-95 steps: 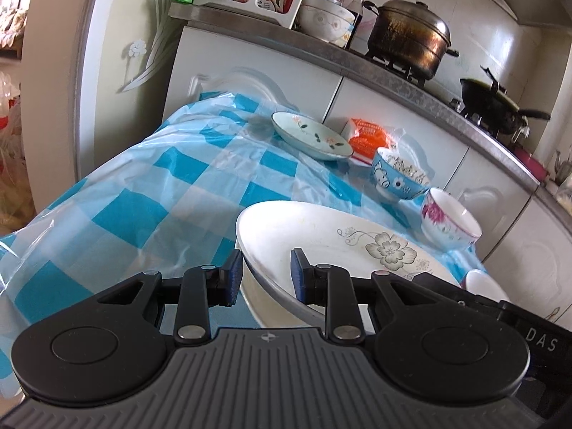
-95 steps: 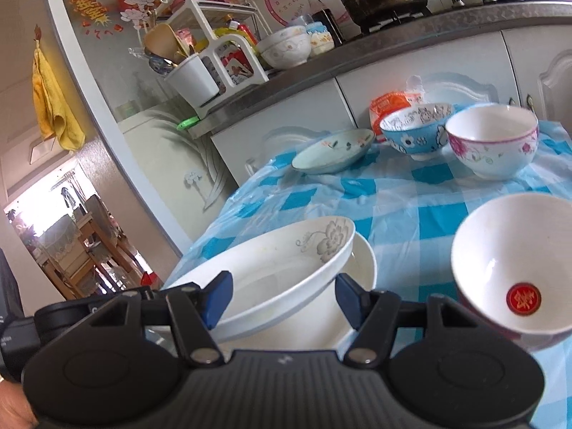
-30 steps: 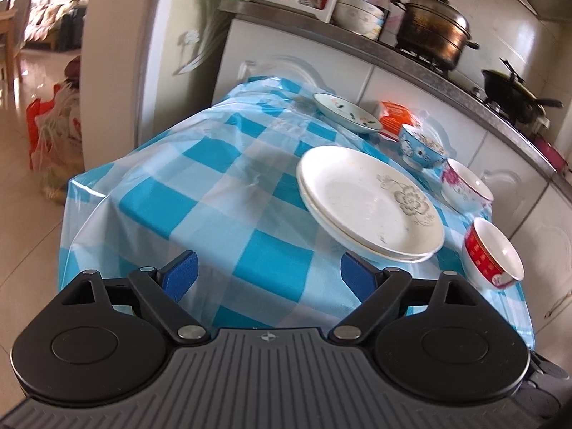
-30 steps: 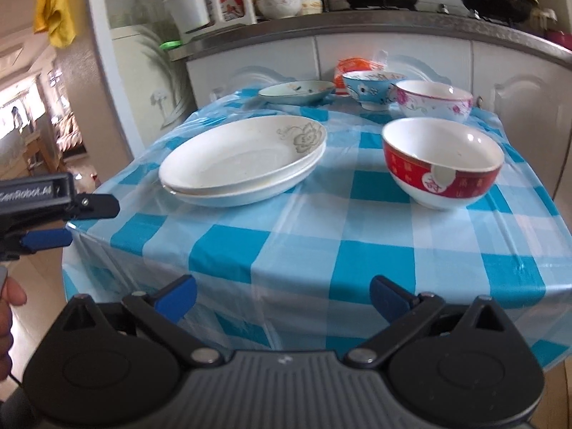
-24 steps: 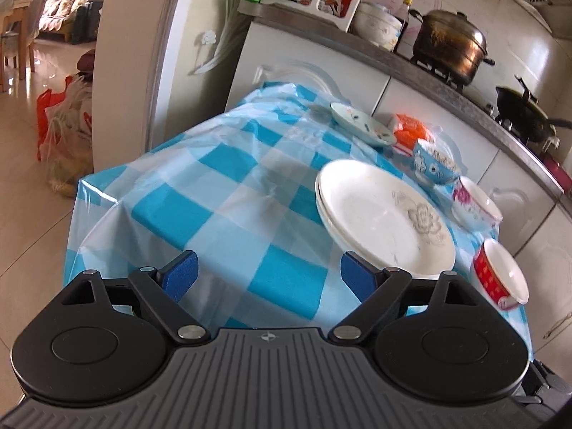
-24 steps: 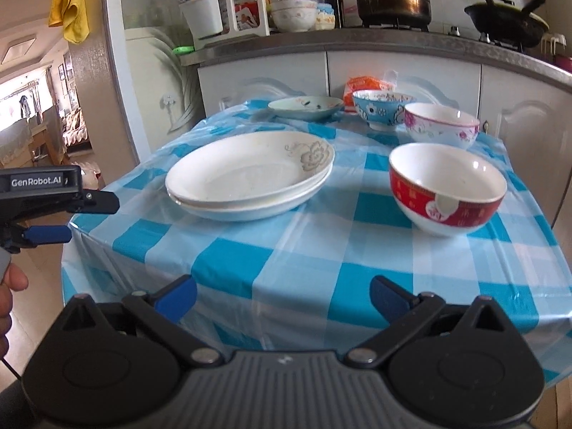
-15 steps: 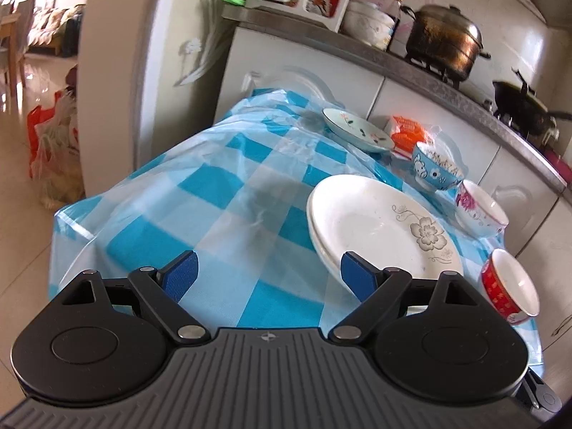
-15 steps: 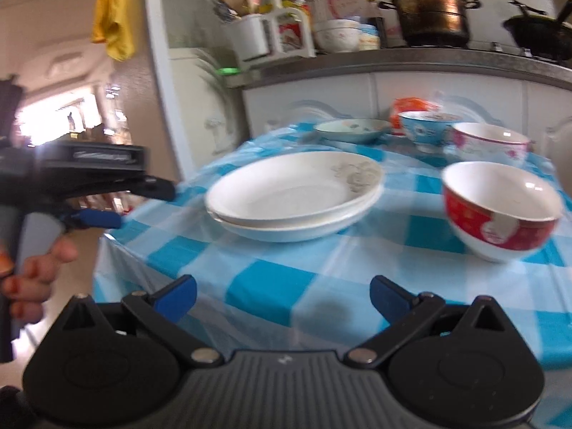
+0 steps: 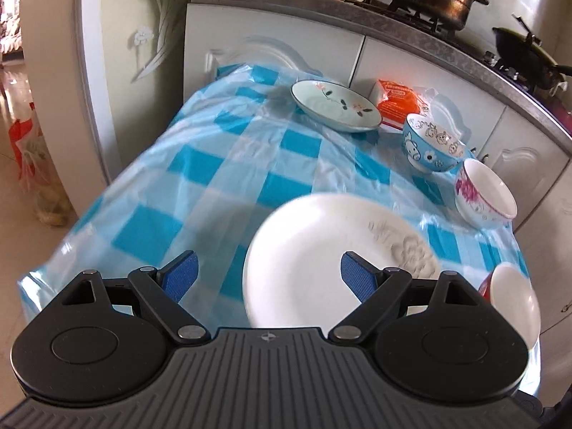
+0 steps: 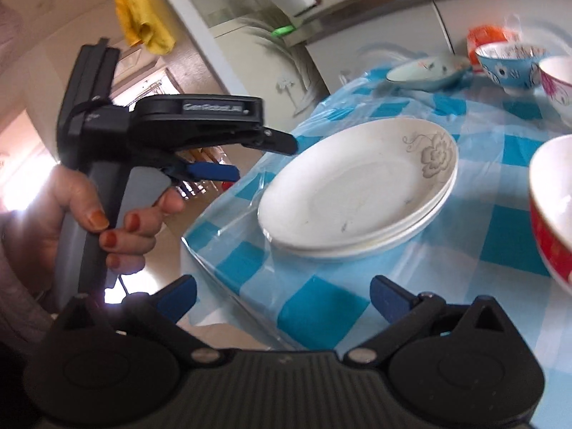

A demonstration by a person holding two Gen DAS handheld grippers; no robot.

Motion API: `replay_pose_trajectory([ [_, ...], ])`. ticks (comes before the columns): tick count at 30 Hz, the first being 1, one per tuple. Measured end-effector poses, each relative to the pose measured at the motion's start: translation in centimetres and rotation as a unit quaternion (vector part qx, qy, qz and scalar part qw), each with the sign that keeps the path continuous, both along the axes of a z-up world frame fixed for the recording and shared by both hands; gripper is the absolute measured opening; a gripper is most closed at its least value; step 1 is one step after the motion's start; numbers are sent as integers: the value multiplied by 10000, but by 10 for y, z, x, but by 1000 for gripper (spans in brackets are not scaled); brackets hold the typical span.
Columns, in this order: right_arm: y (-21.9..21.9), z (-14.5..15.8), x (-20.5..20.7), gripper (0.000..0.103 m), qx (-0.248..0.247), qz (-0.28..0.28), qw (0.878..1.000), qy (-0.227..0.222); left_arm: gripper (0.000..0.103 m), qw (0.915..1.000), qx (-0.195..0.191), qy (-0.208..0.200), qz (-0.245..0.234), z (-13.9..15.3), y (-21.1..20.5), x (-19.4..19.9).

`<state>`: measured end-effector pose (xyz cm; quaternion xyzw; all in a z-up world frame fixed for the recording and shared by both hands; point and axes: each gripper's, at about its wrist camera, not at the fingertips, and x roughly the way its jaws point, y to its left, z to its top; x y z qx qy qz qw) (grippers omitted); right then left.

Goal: Organize plates and bowls

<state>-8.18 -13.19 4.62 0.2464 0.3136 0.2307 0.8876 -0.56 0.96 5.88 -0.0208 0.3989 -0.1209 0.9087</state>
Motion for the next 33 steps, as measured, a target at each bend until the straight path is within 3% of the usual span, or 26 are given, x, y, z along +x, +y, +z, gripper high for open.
replay_pose_trajectory([
  [3,-21,17,13,102,367,59,9990,265,103,9997,197,-10,135,30,-8,5],
  [8,-59,55,27,102,451,151,9974,544,103,9980,437,29,455,77,-22,9],
  [17,-141,104,10,102,-87,-326,9967,733,103,9922,713,-37,1022,157,-46,-22],
  [23,-193,119,-8,102,-599,-886,9913,761,103,9860,463,-391,1554,206,-48,-46],
  [26,-211,127,-5,102,-729,-986,9899,717,103,9858,289,-484,1583,220,-56,-44],
  [33,-218,147,42,102,-773,-873,9925,372,103,9900,-361,-515,1260,202,-70,8],
])
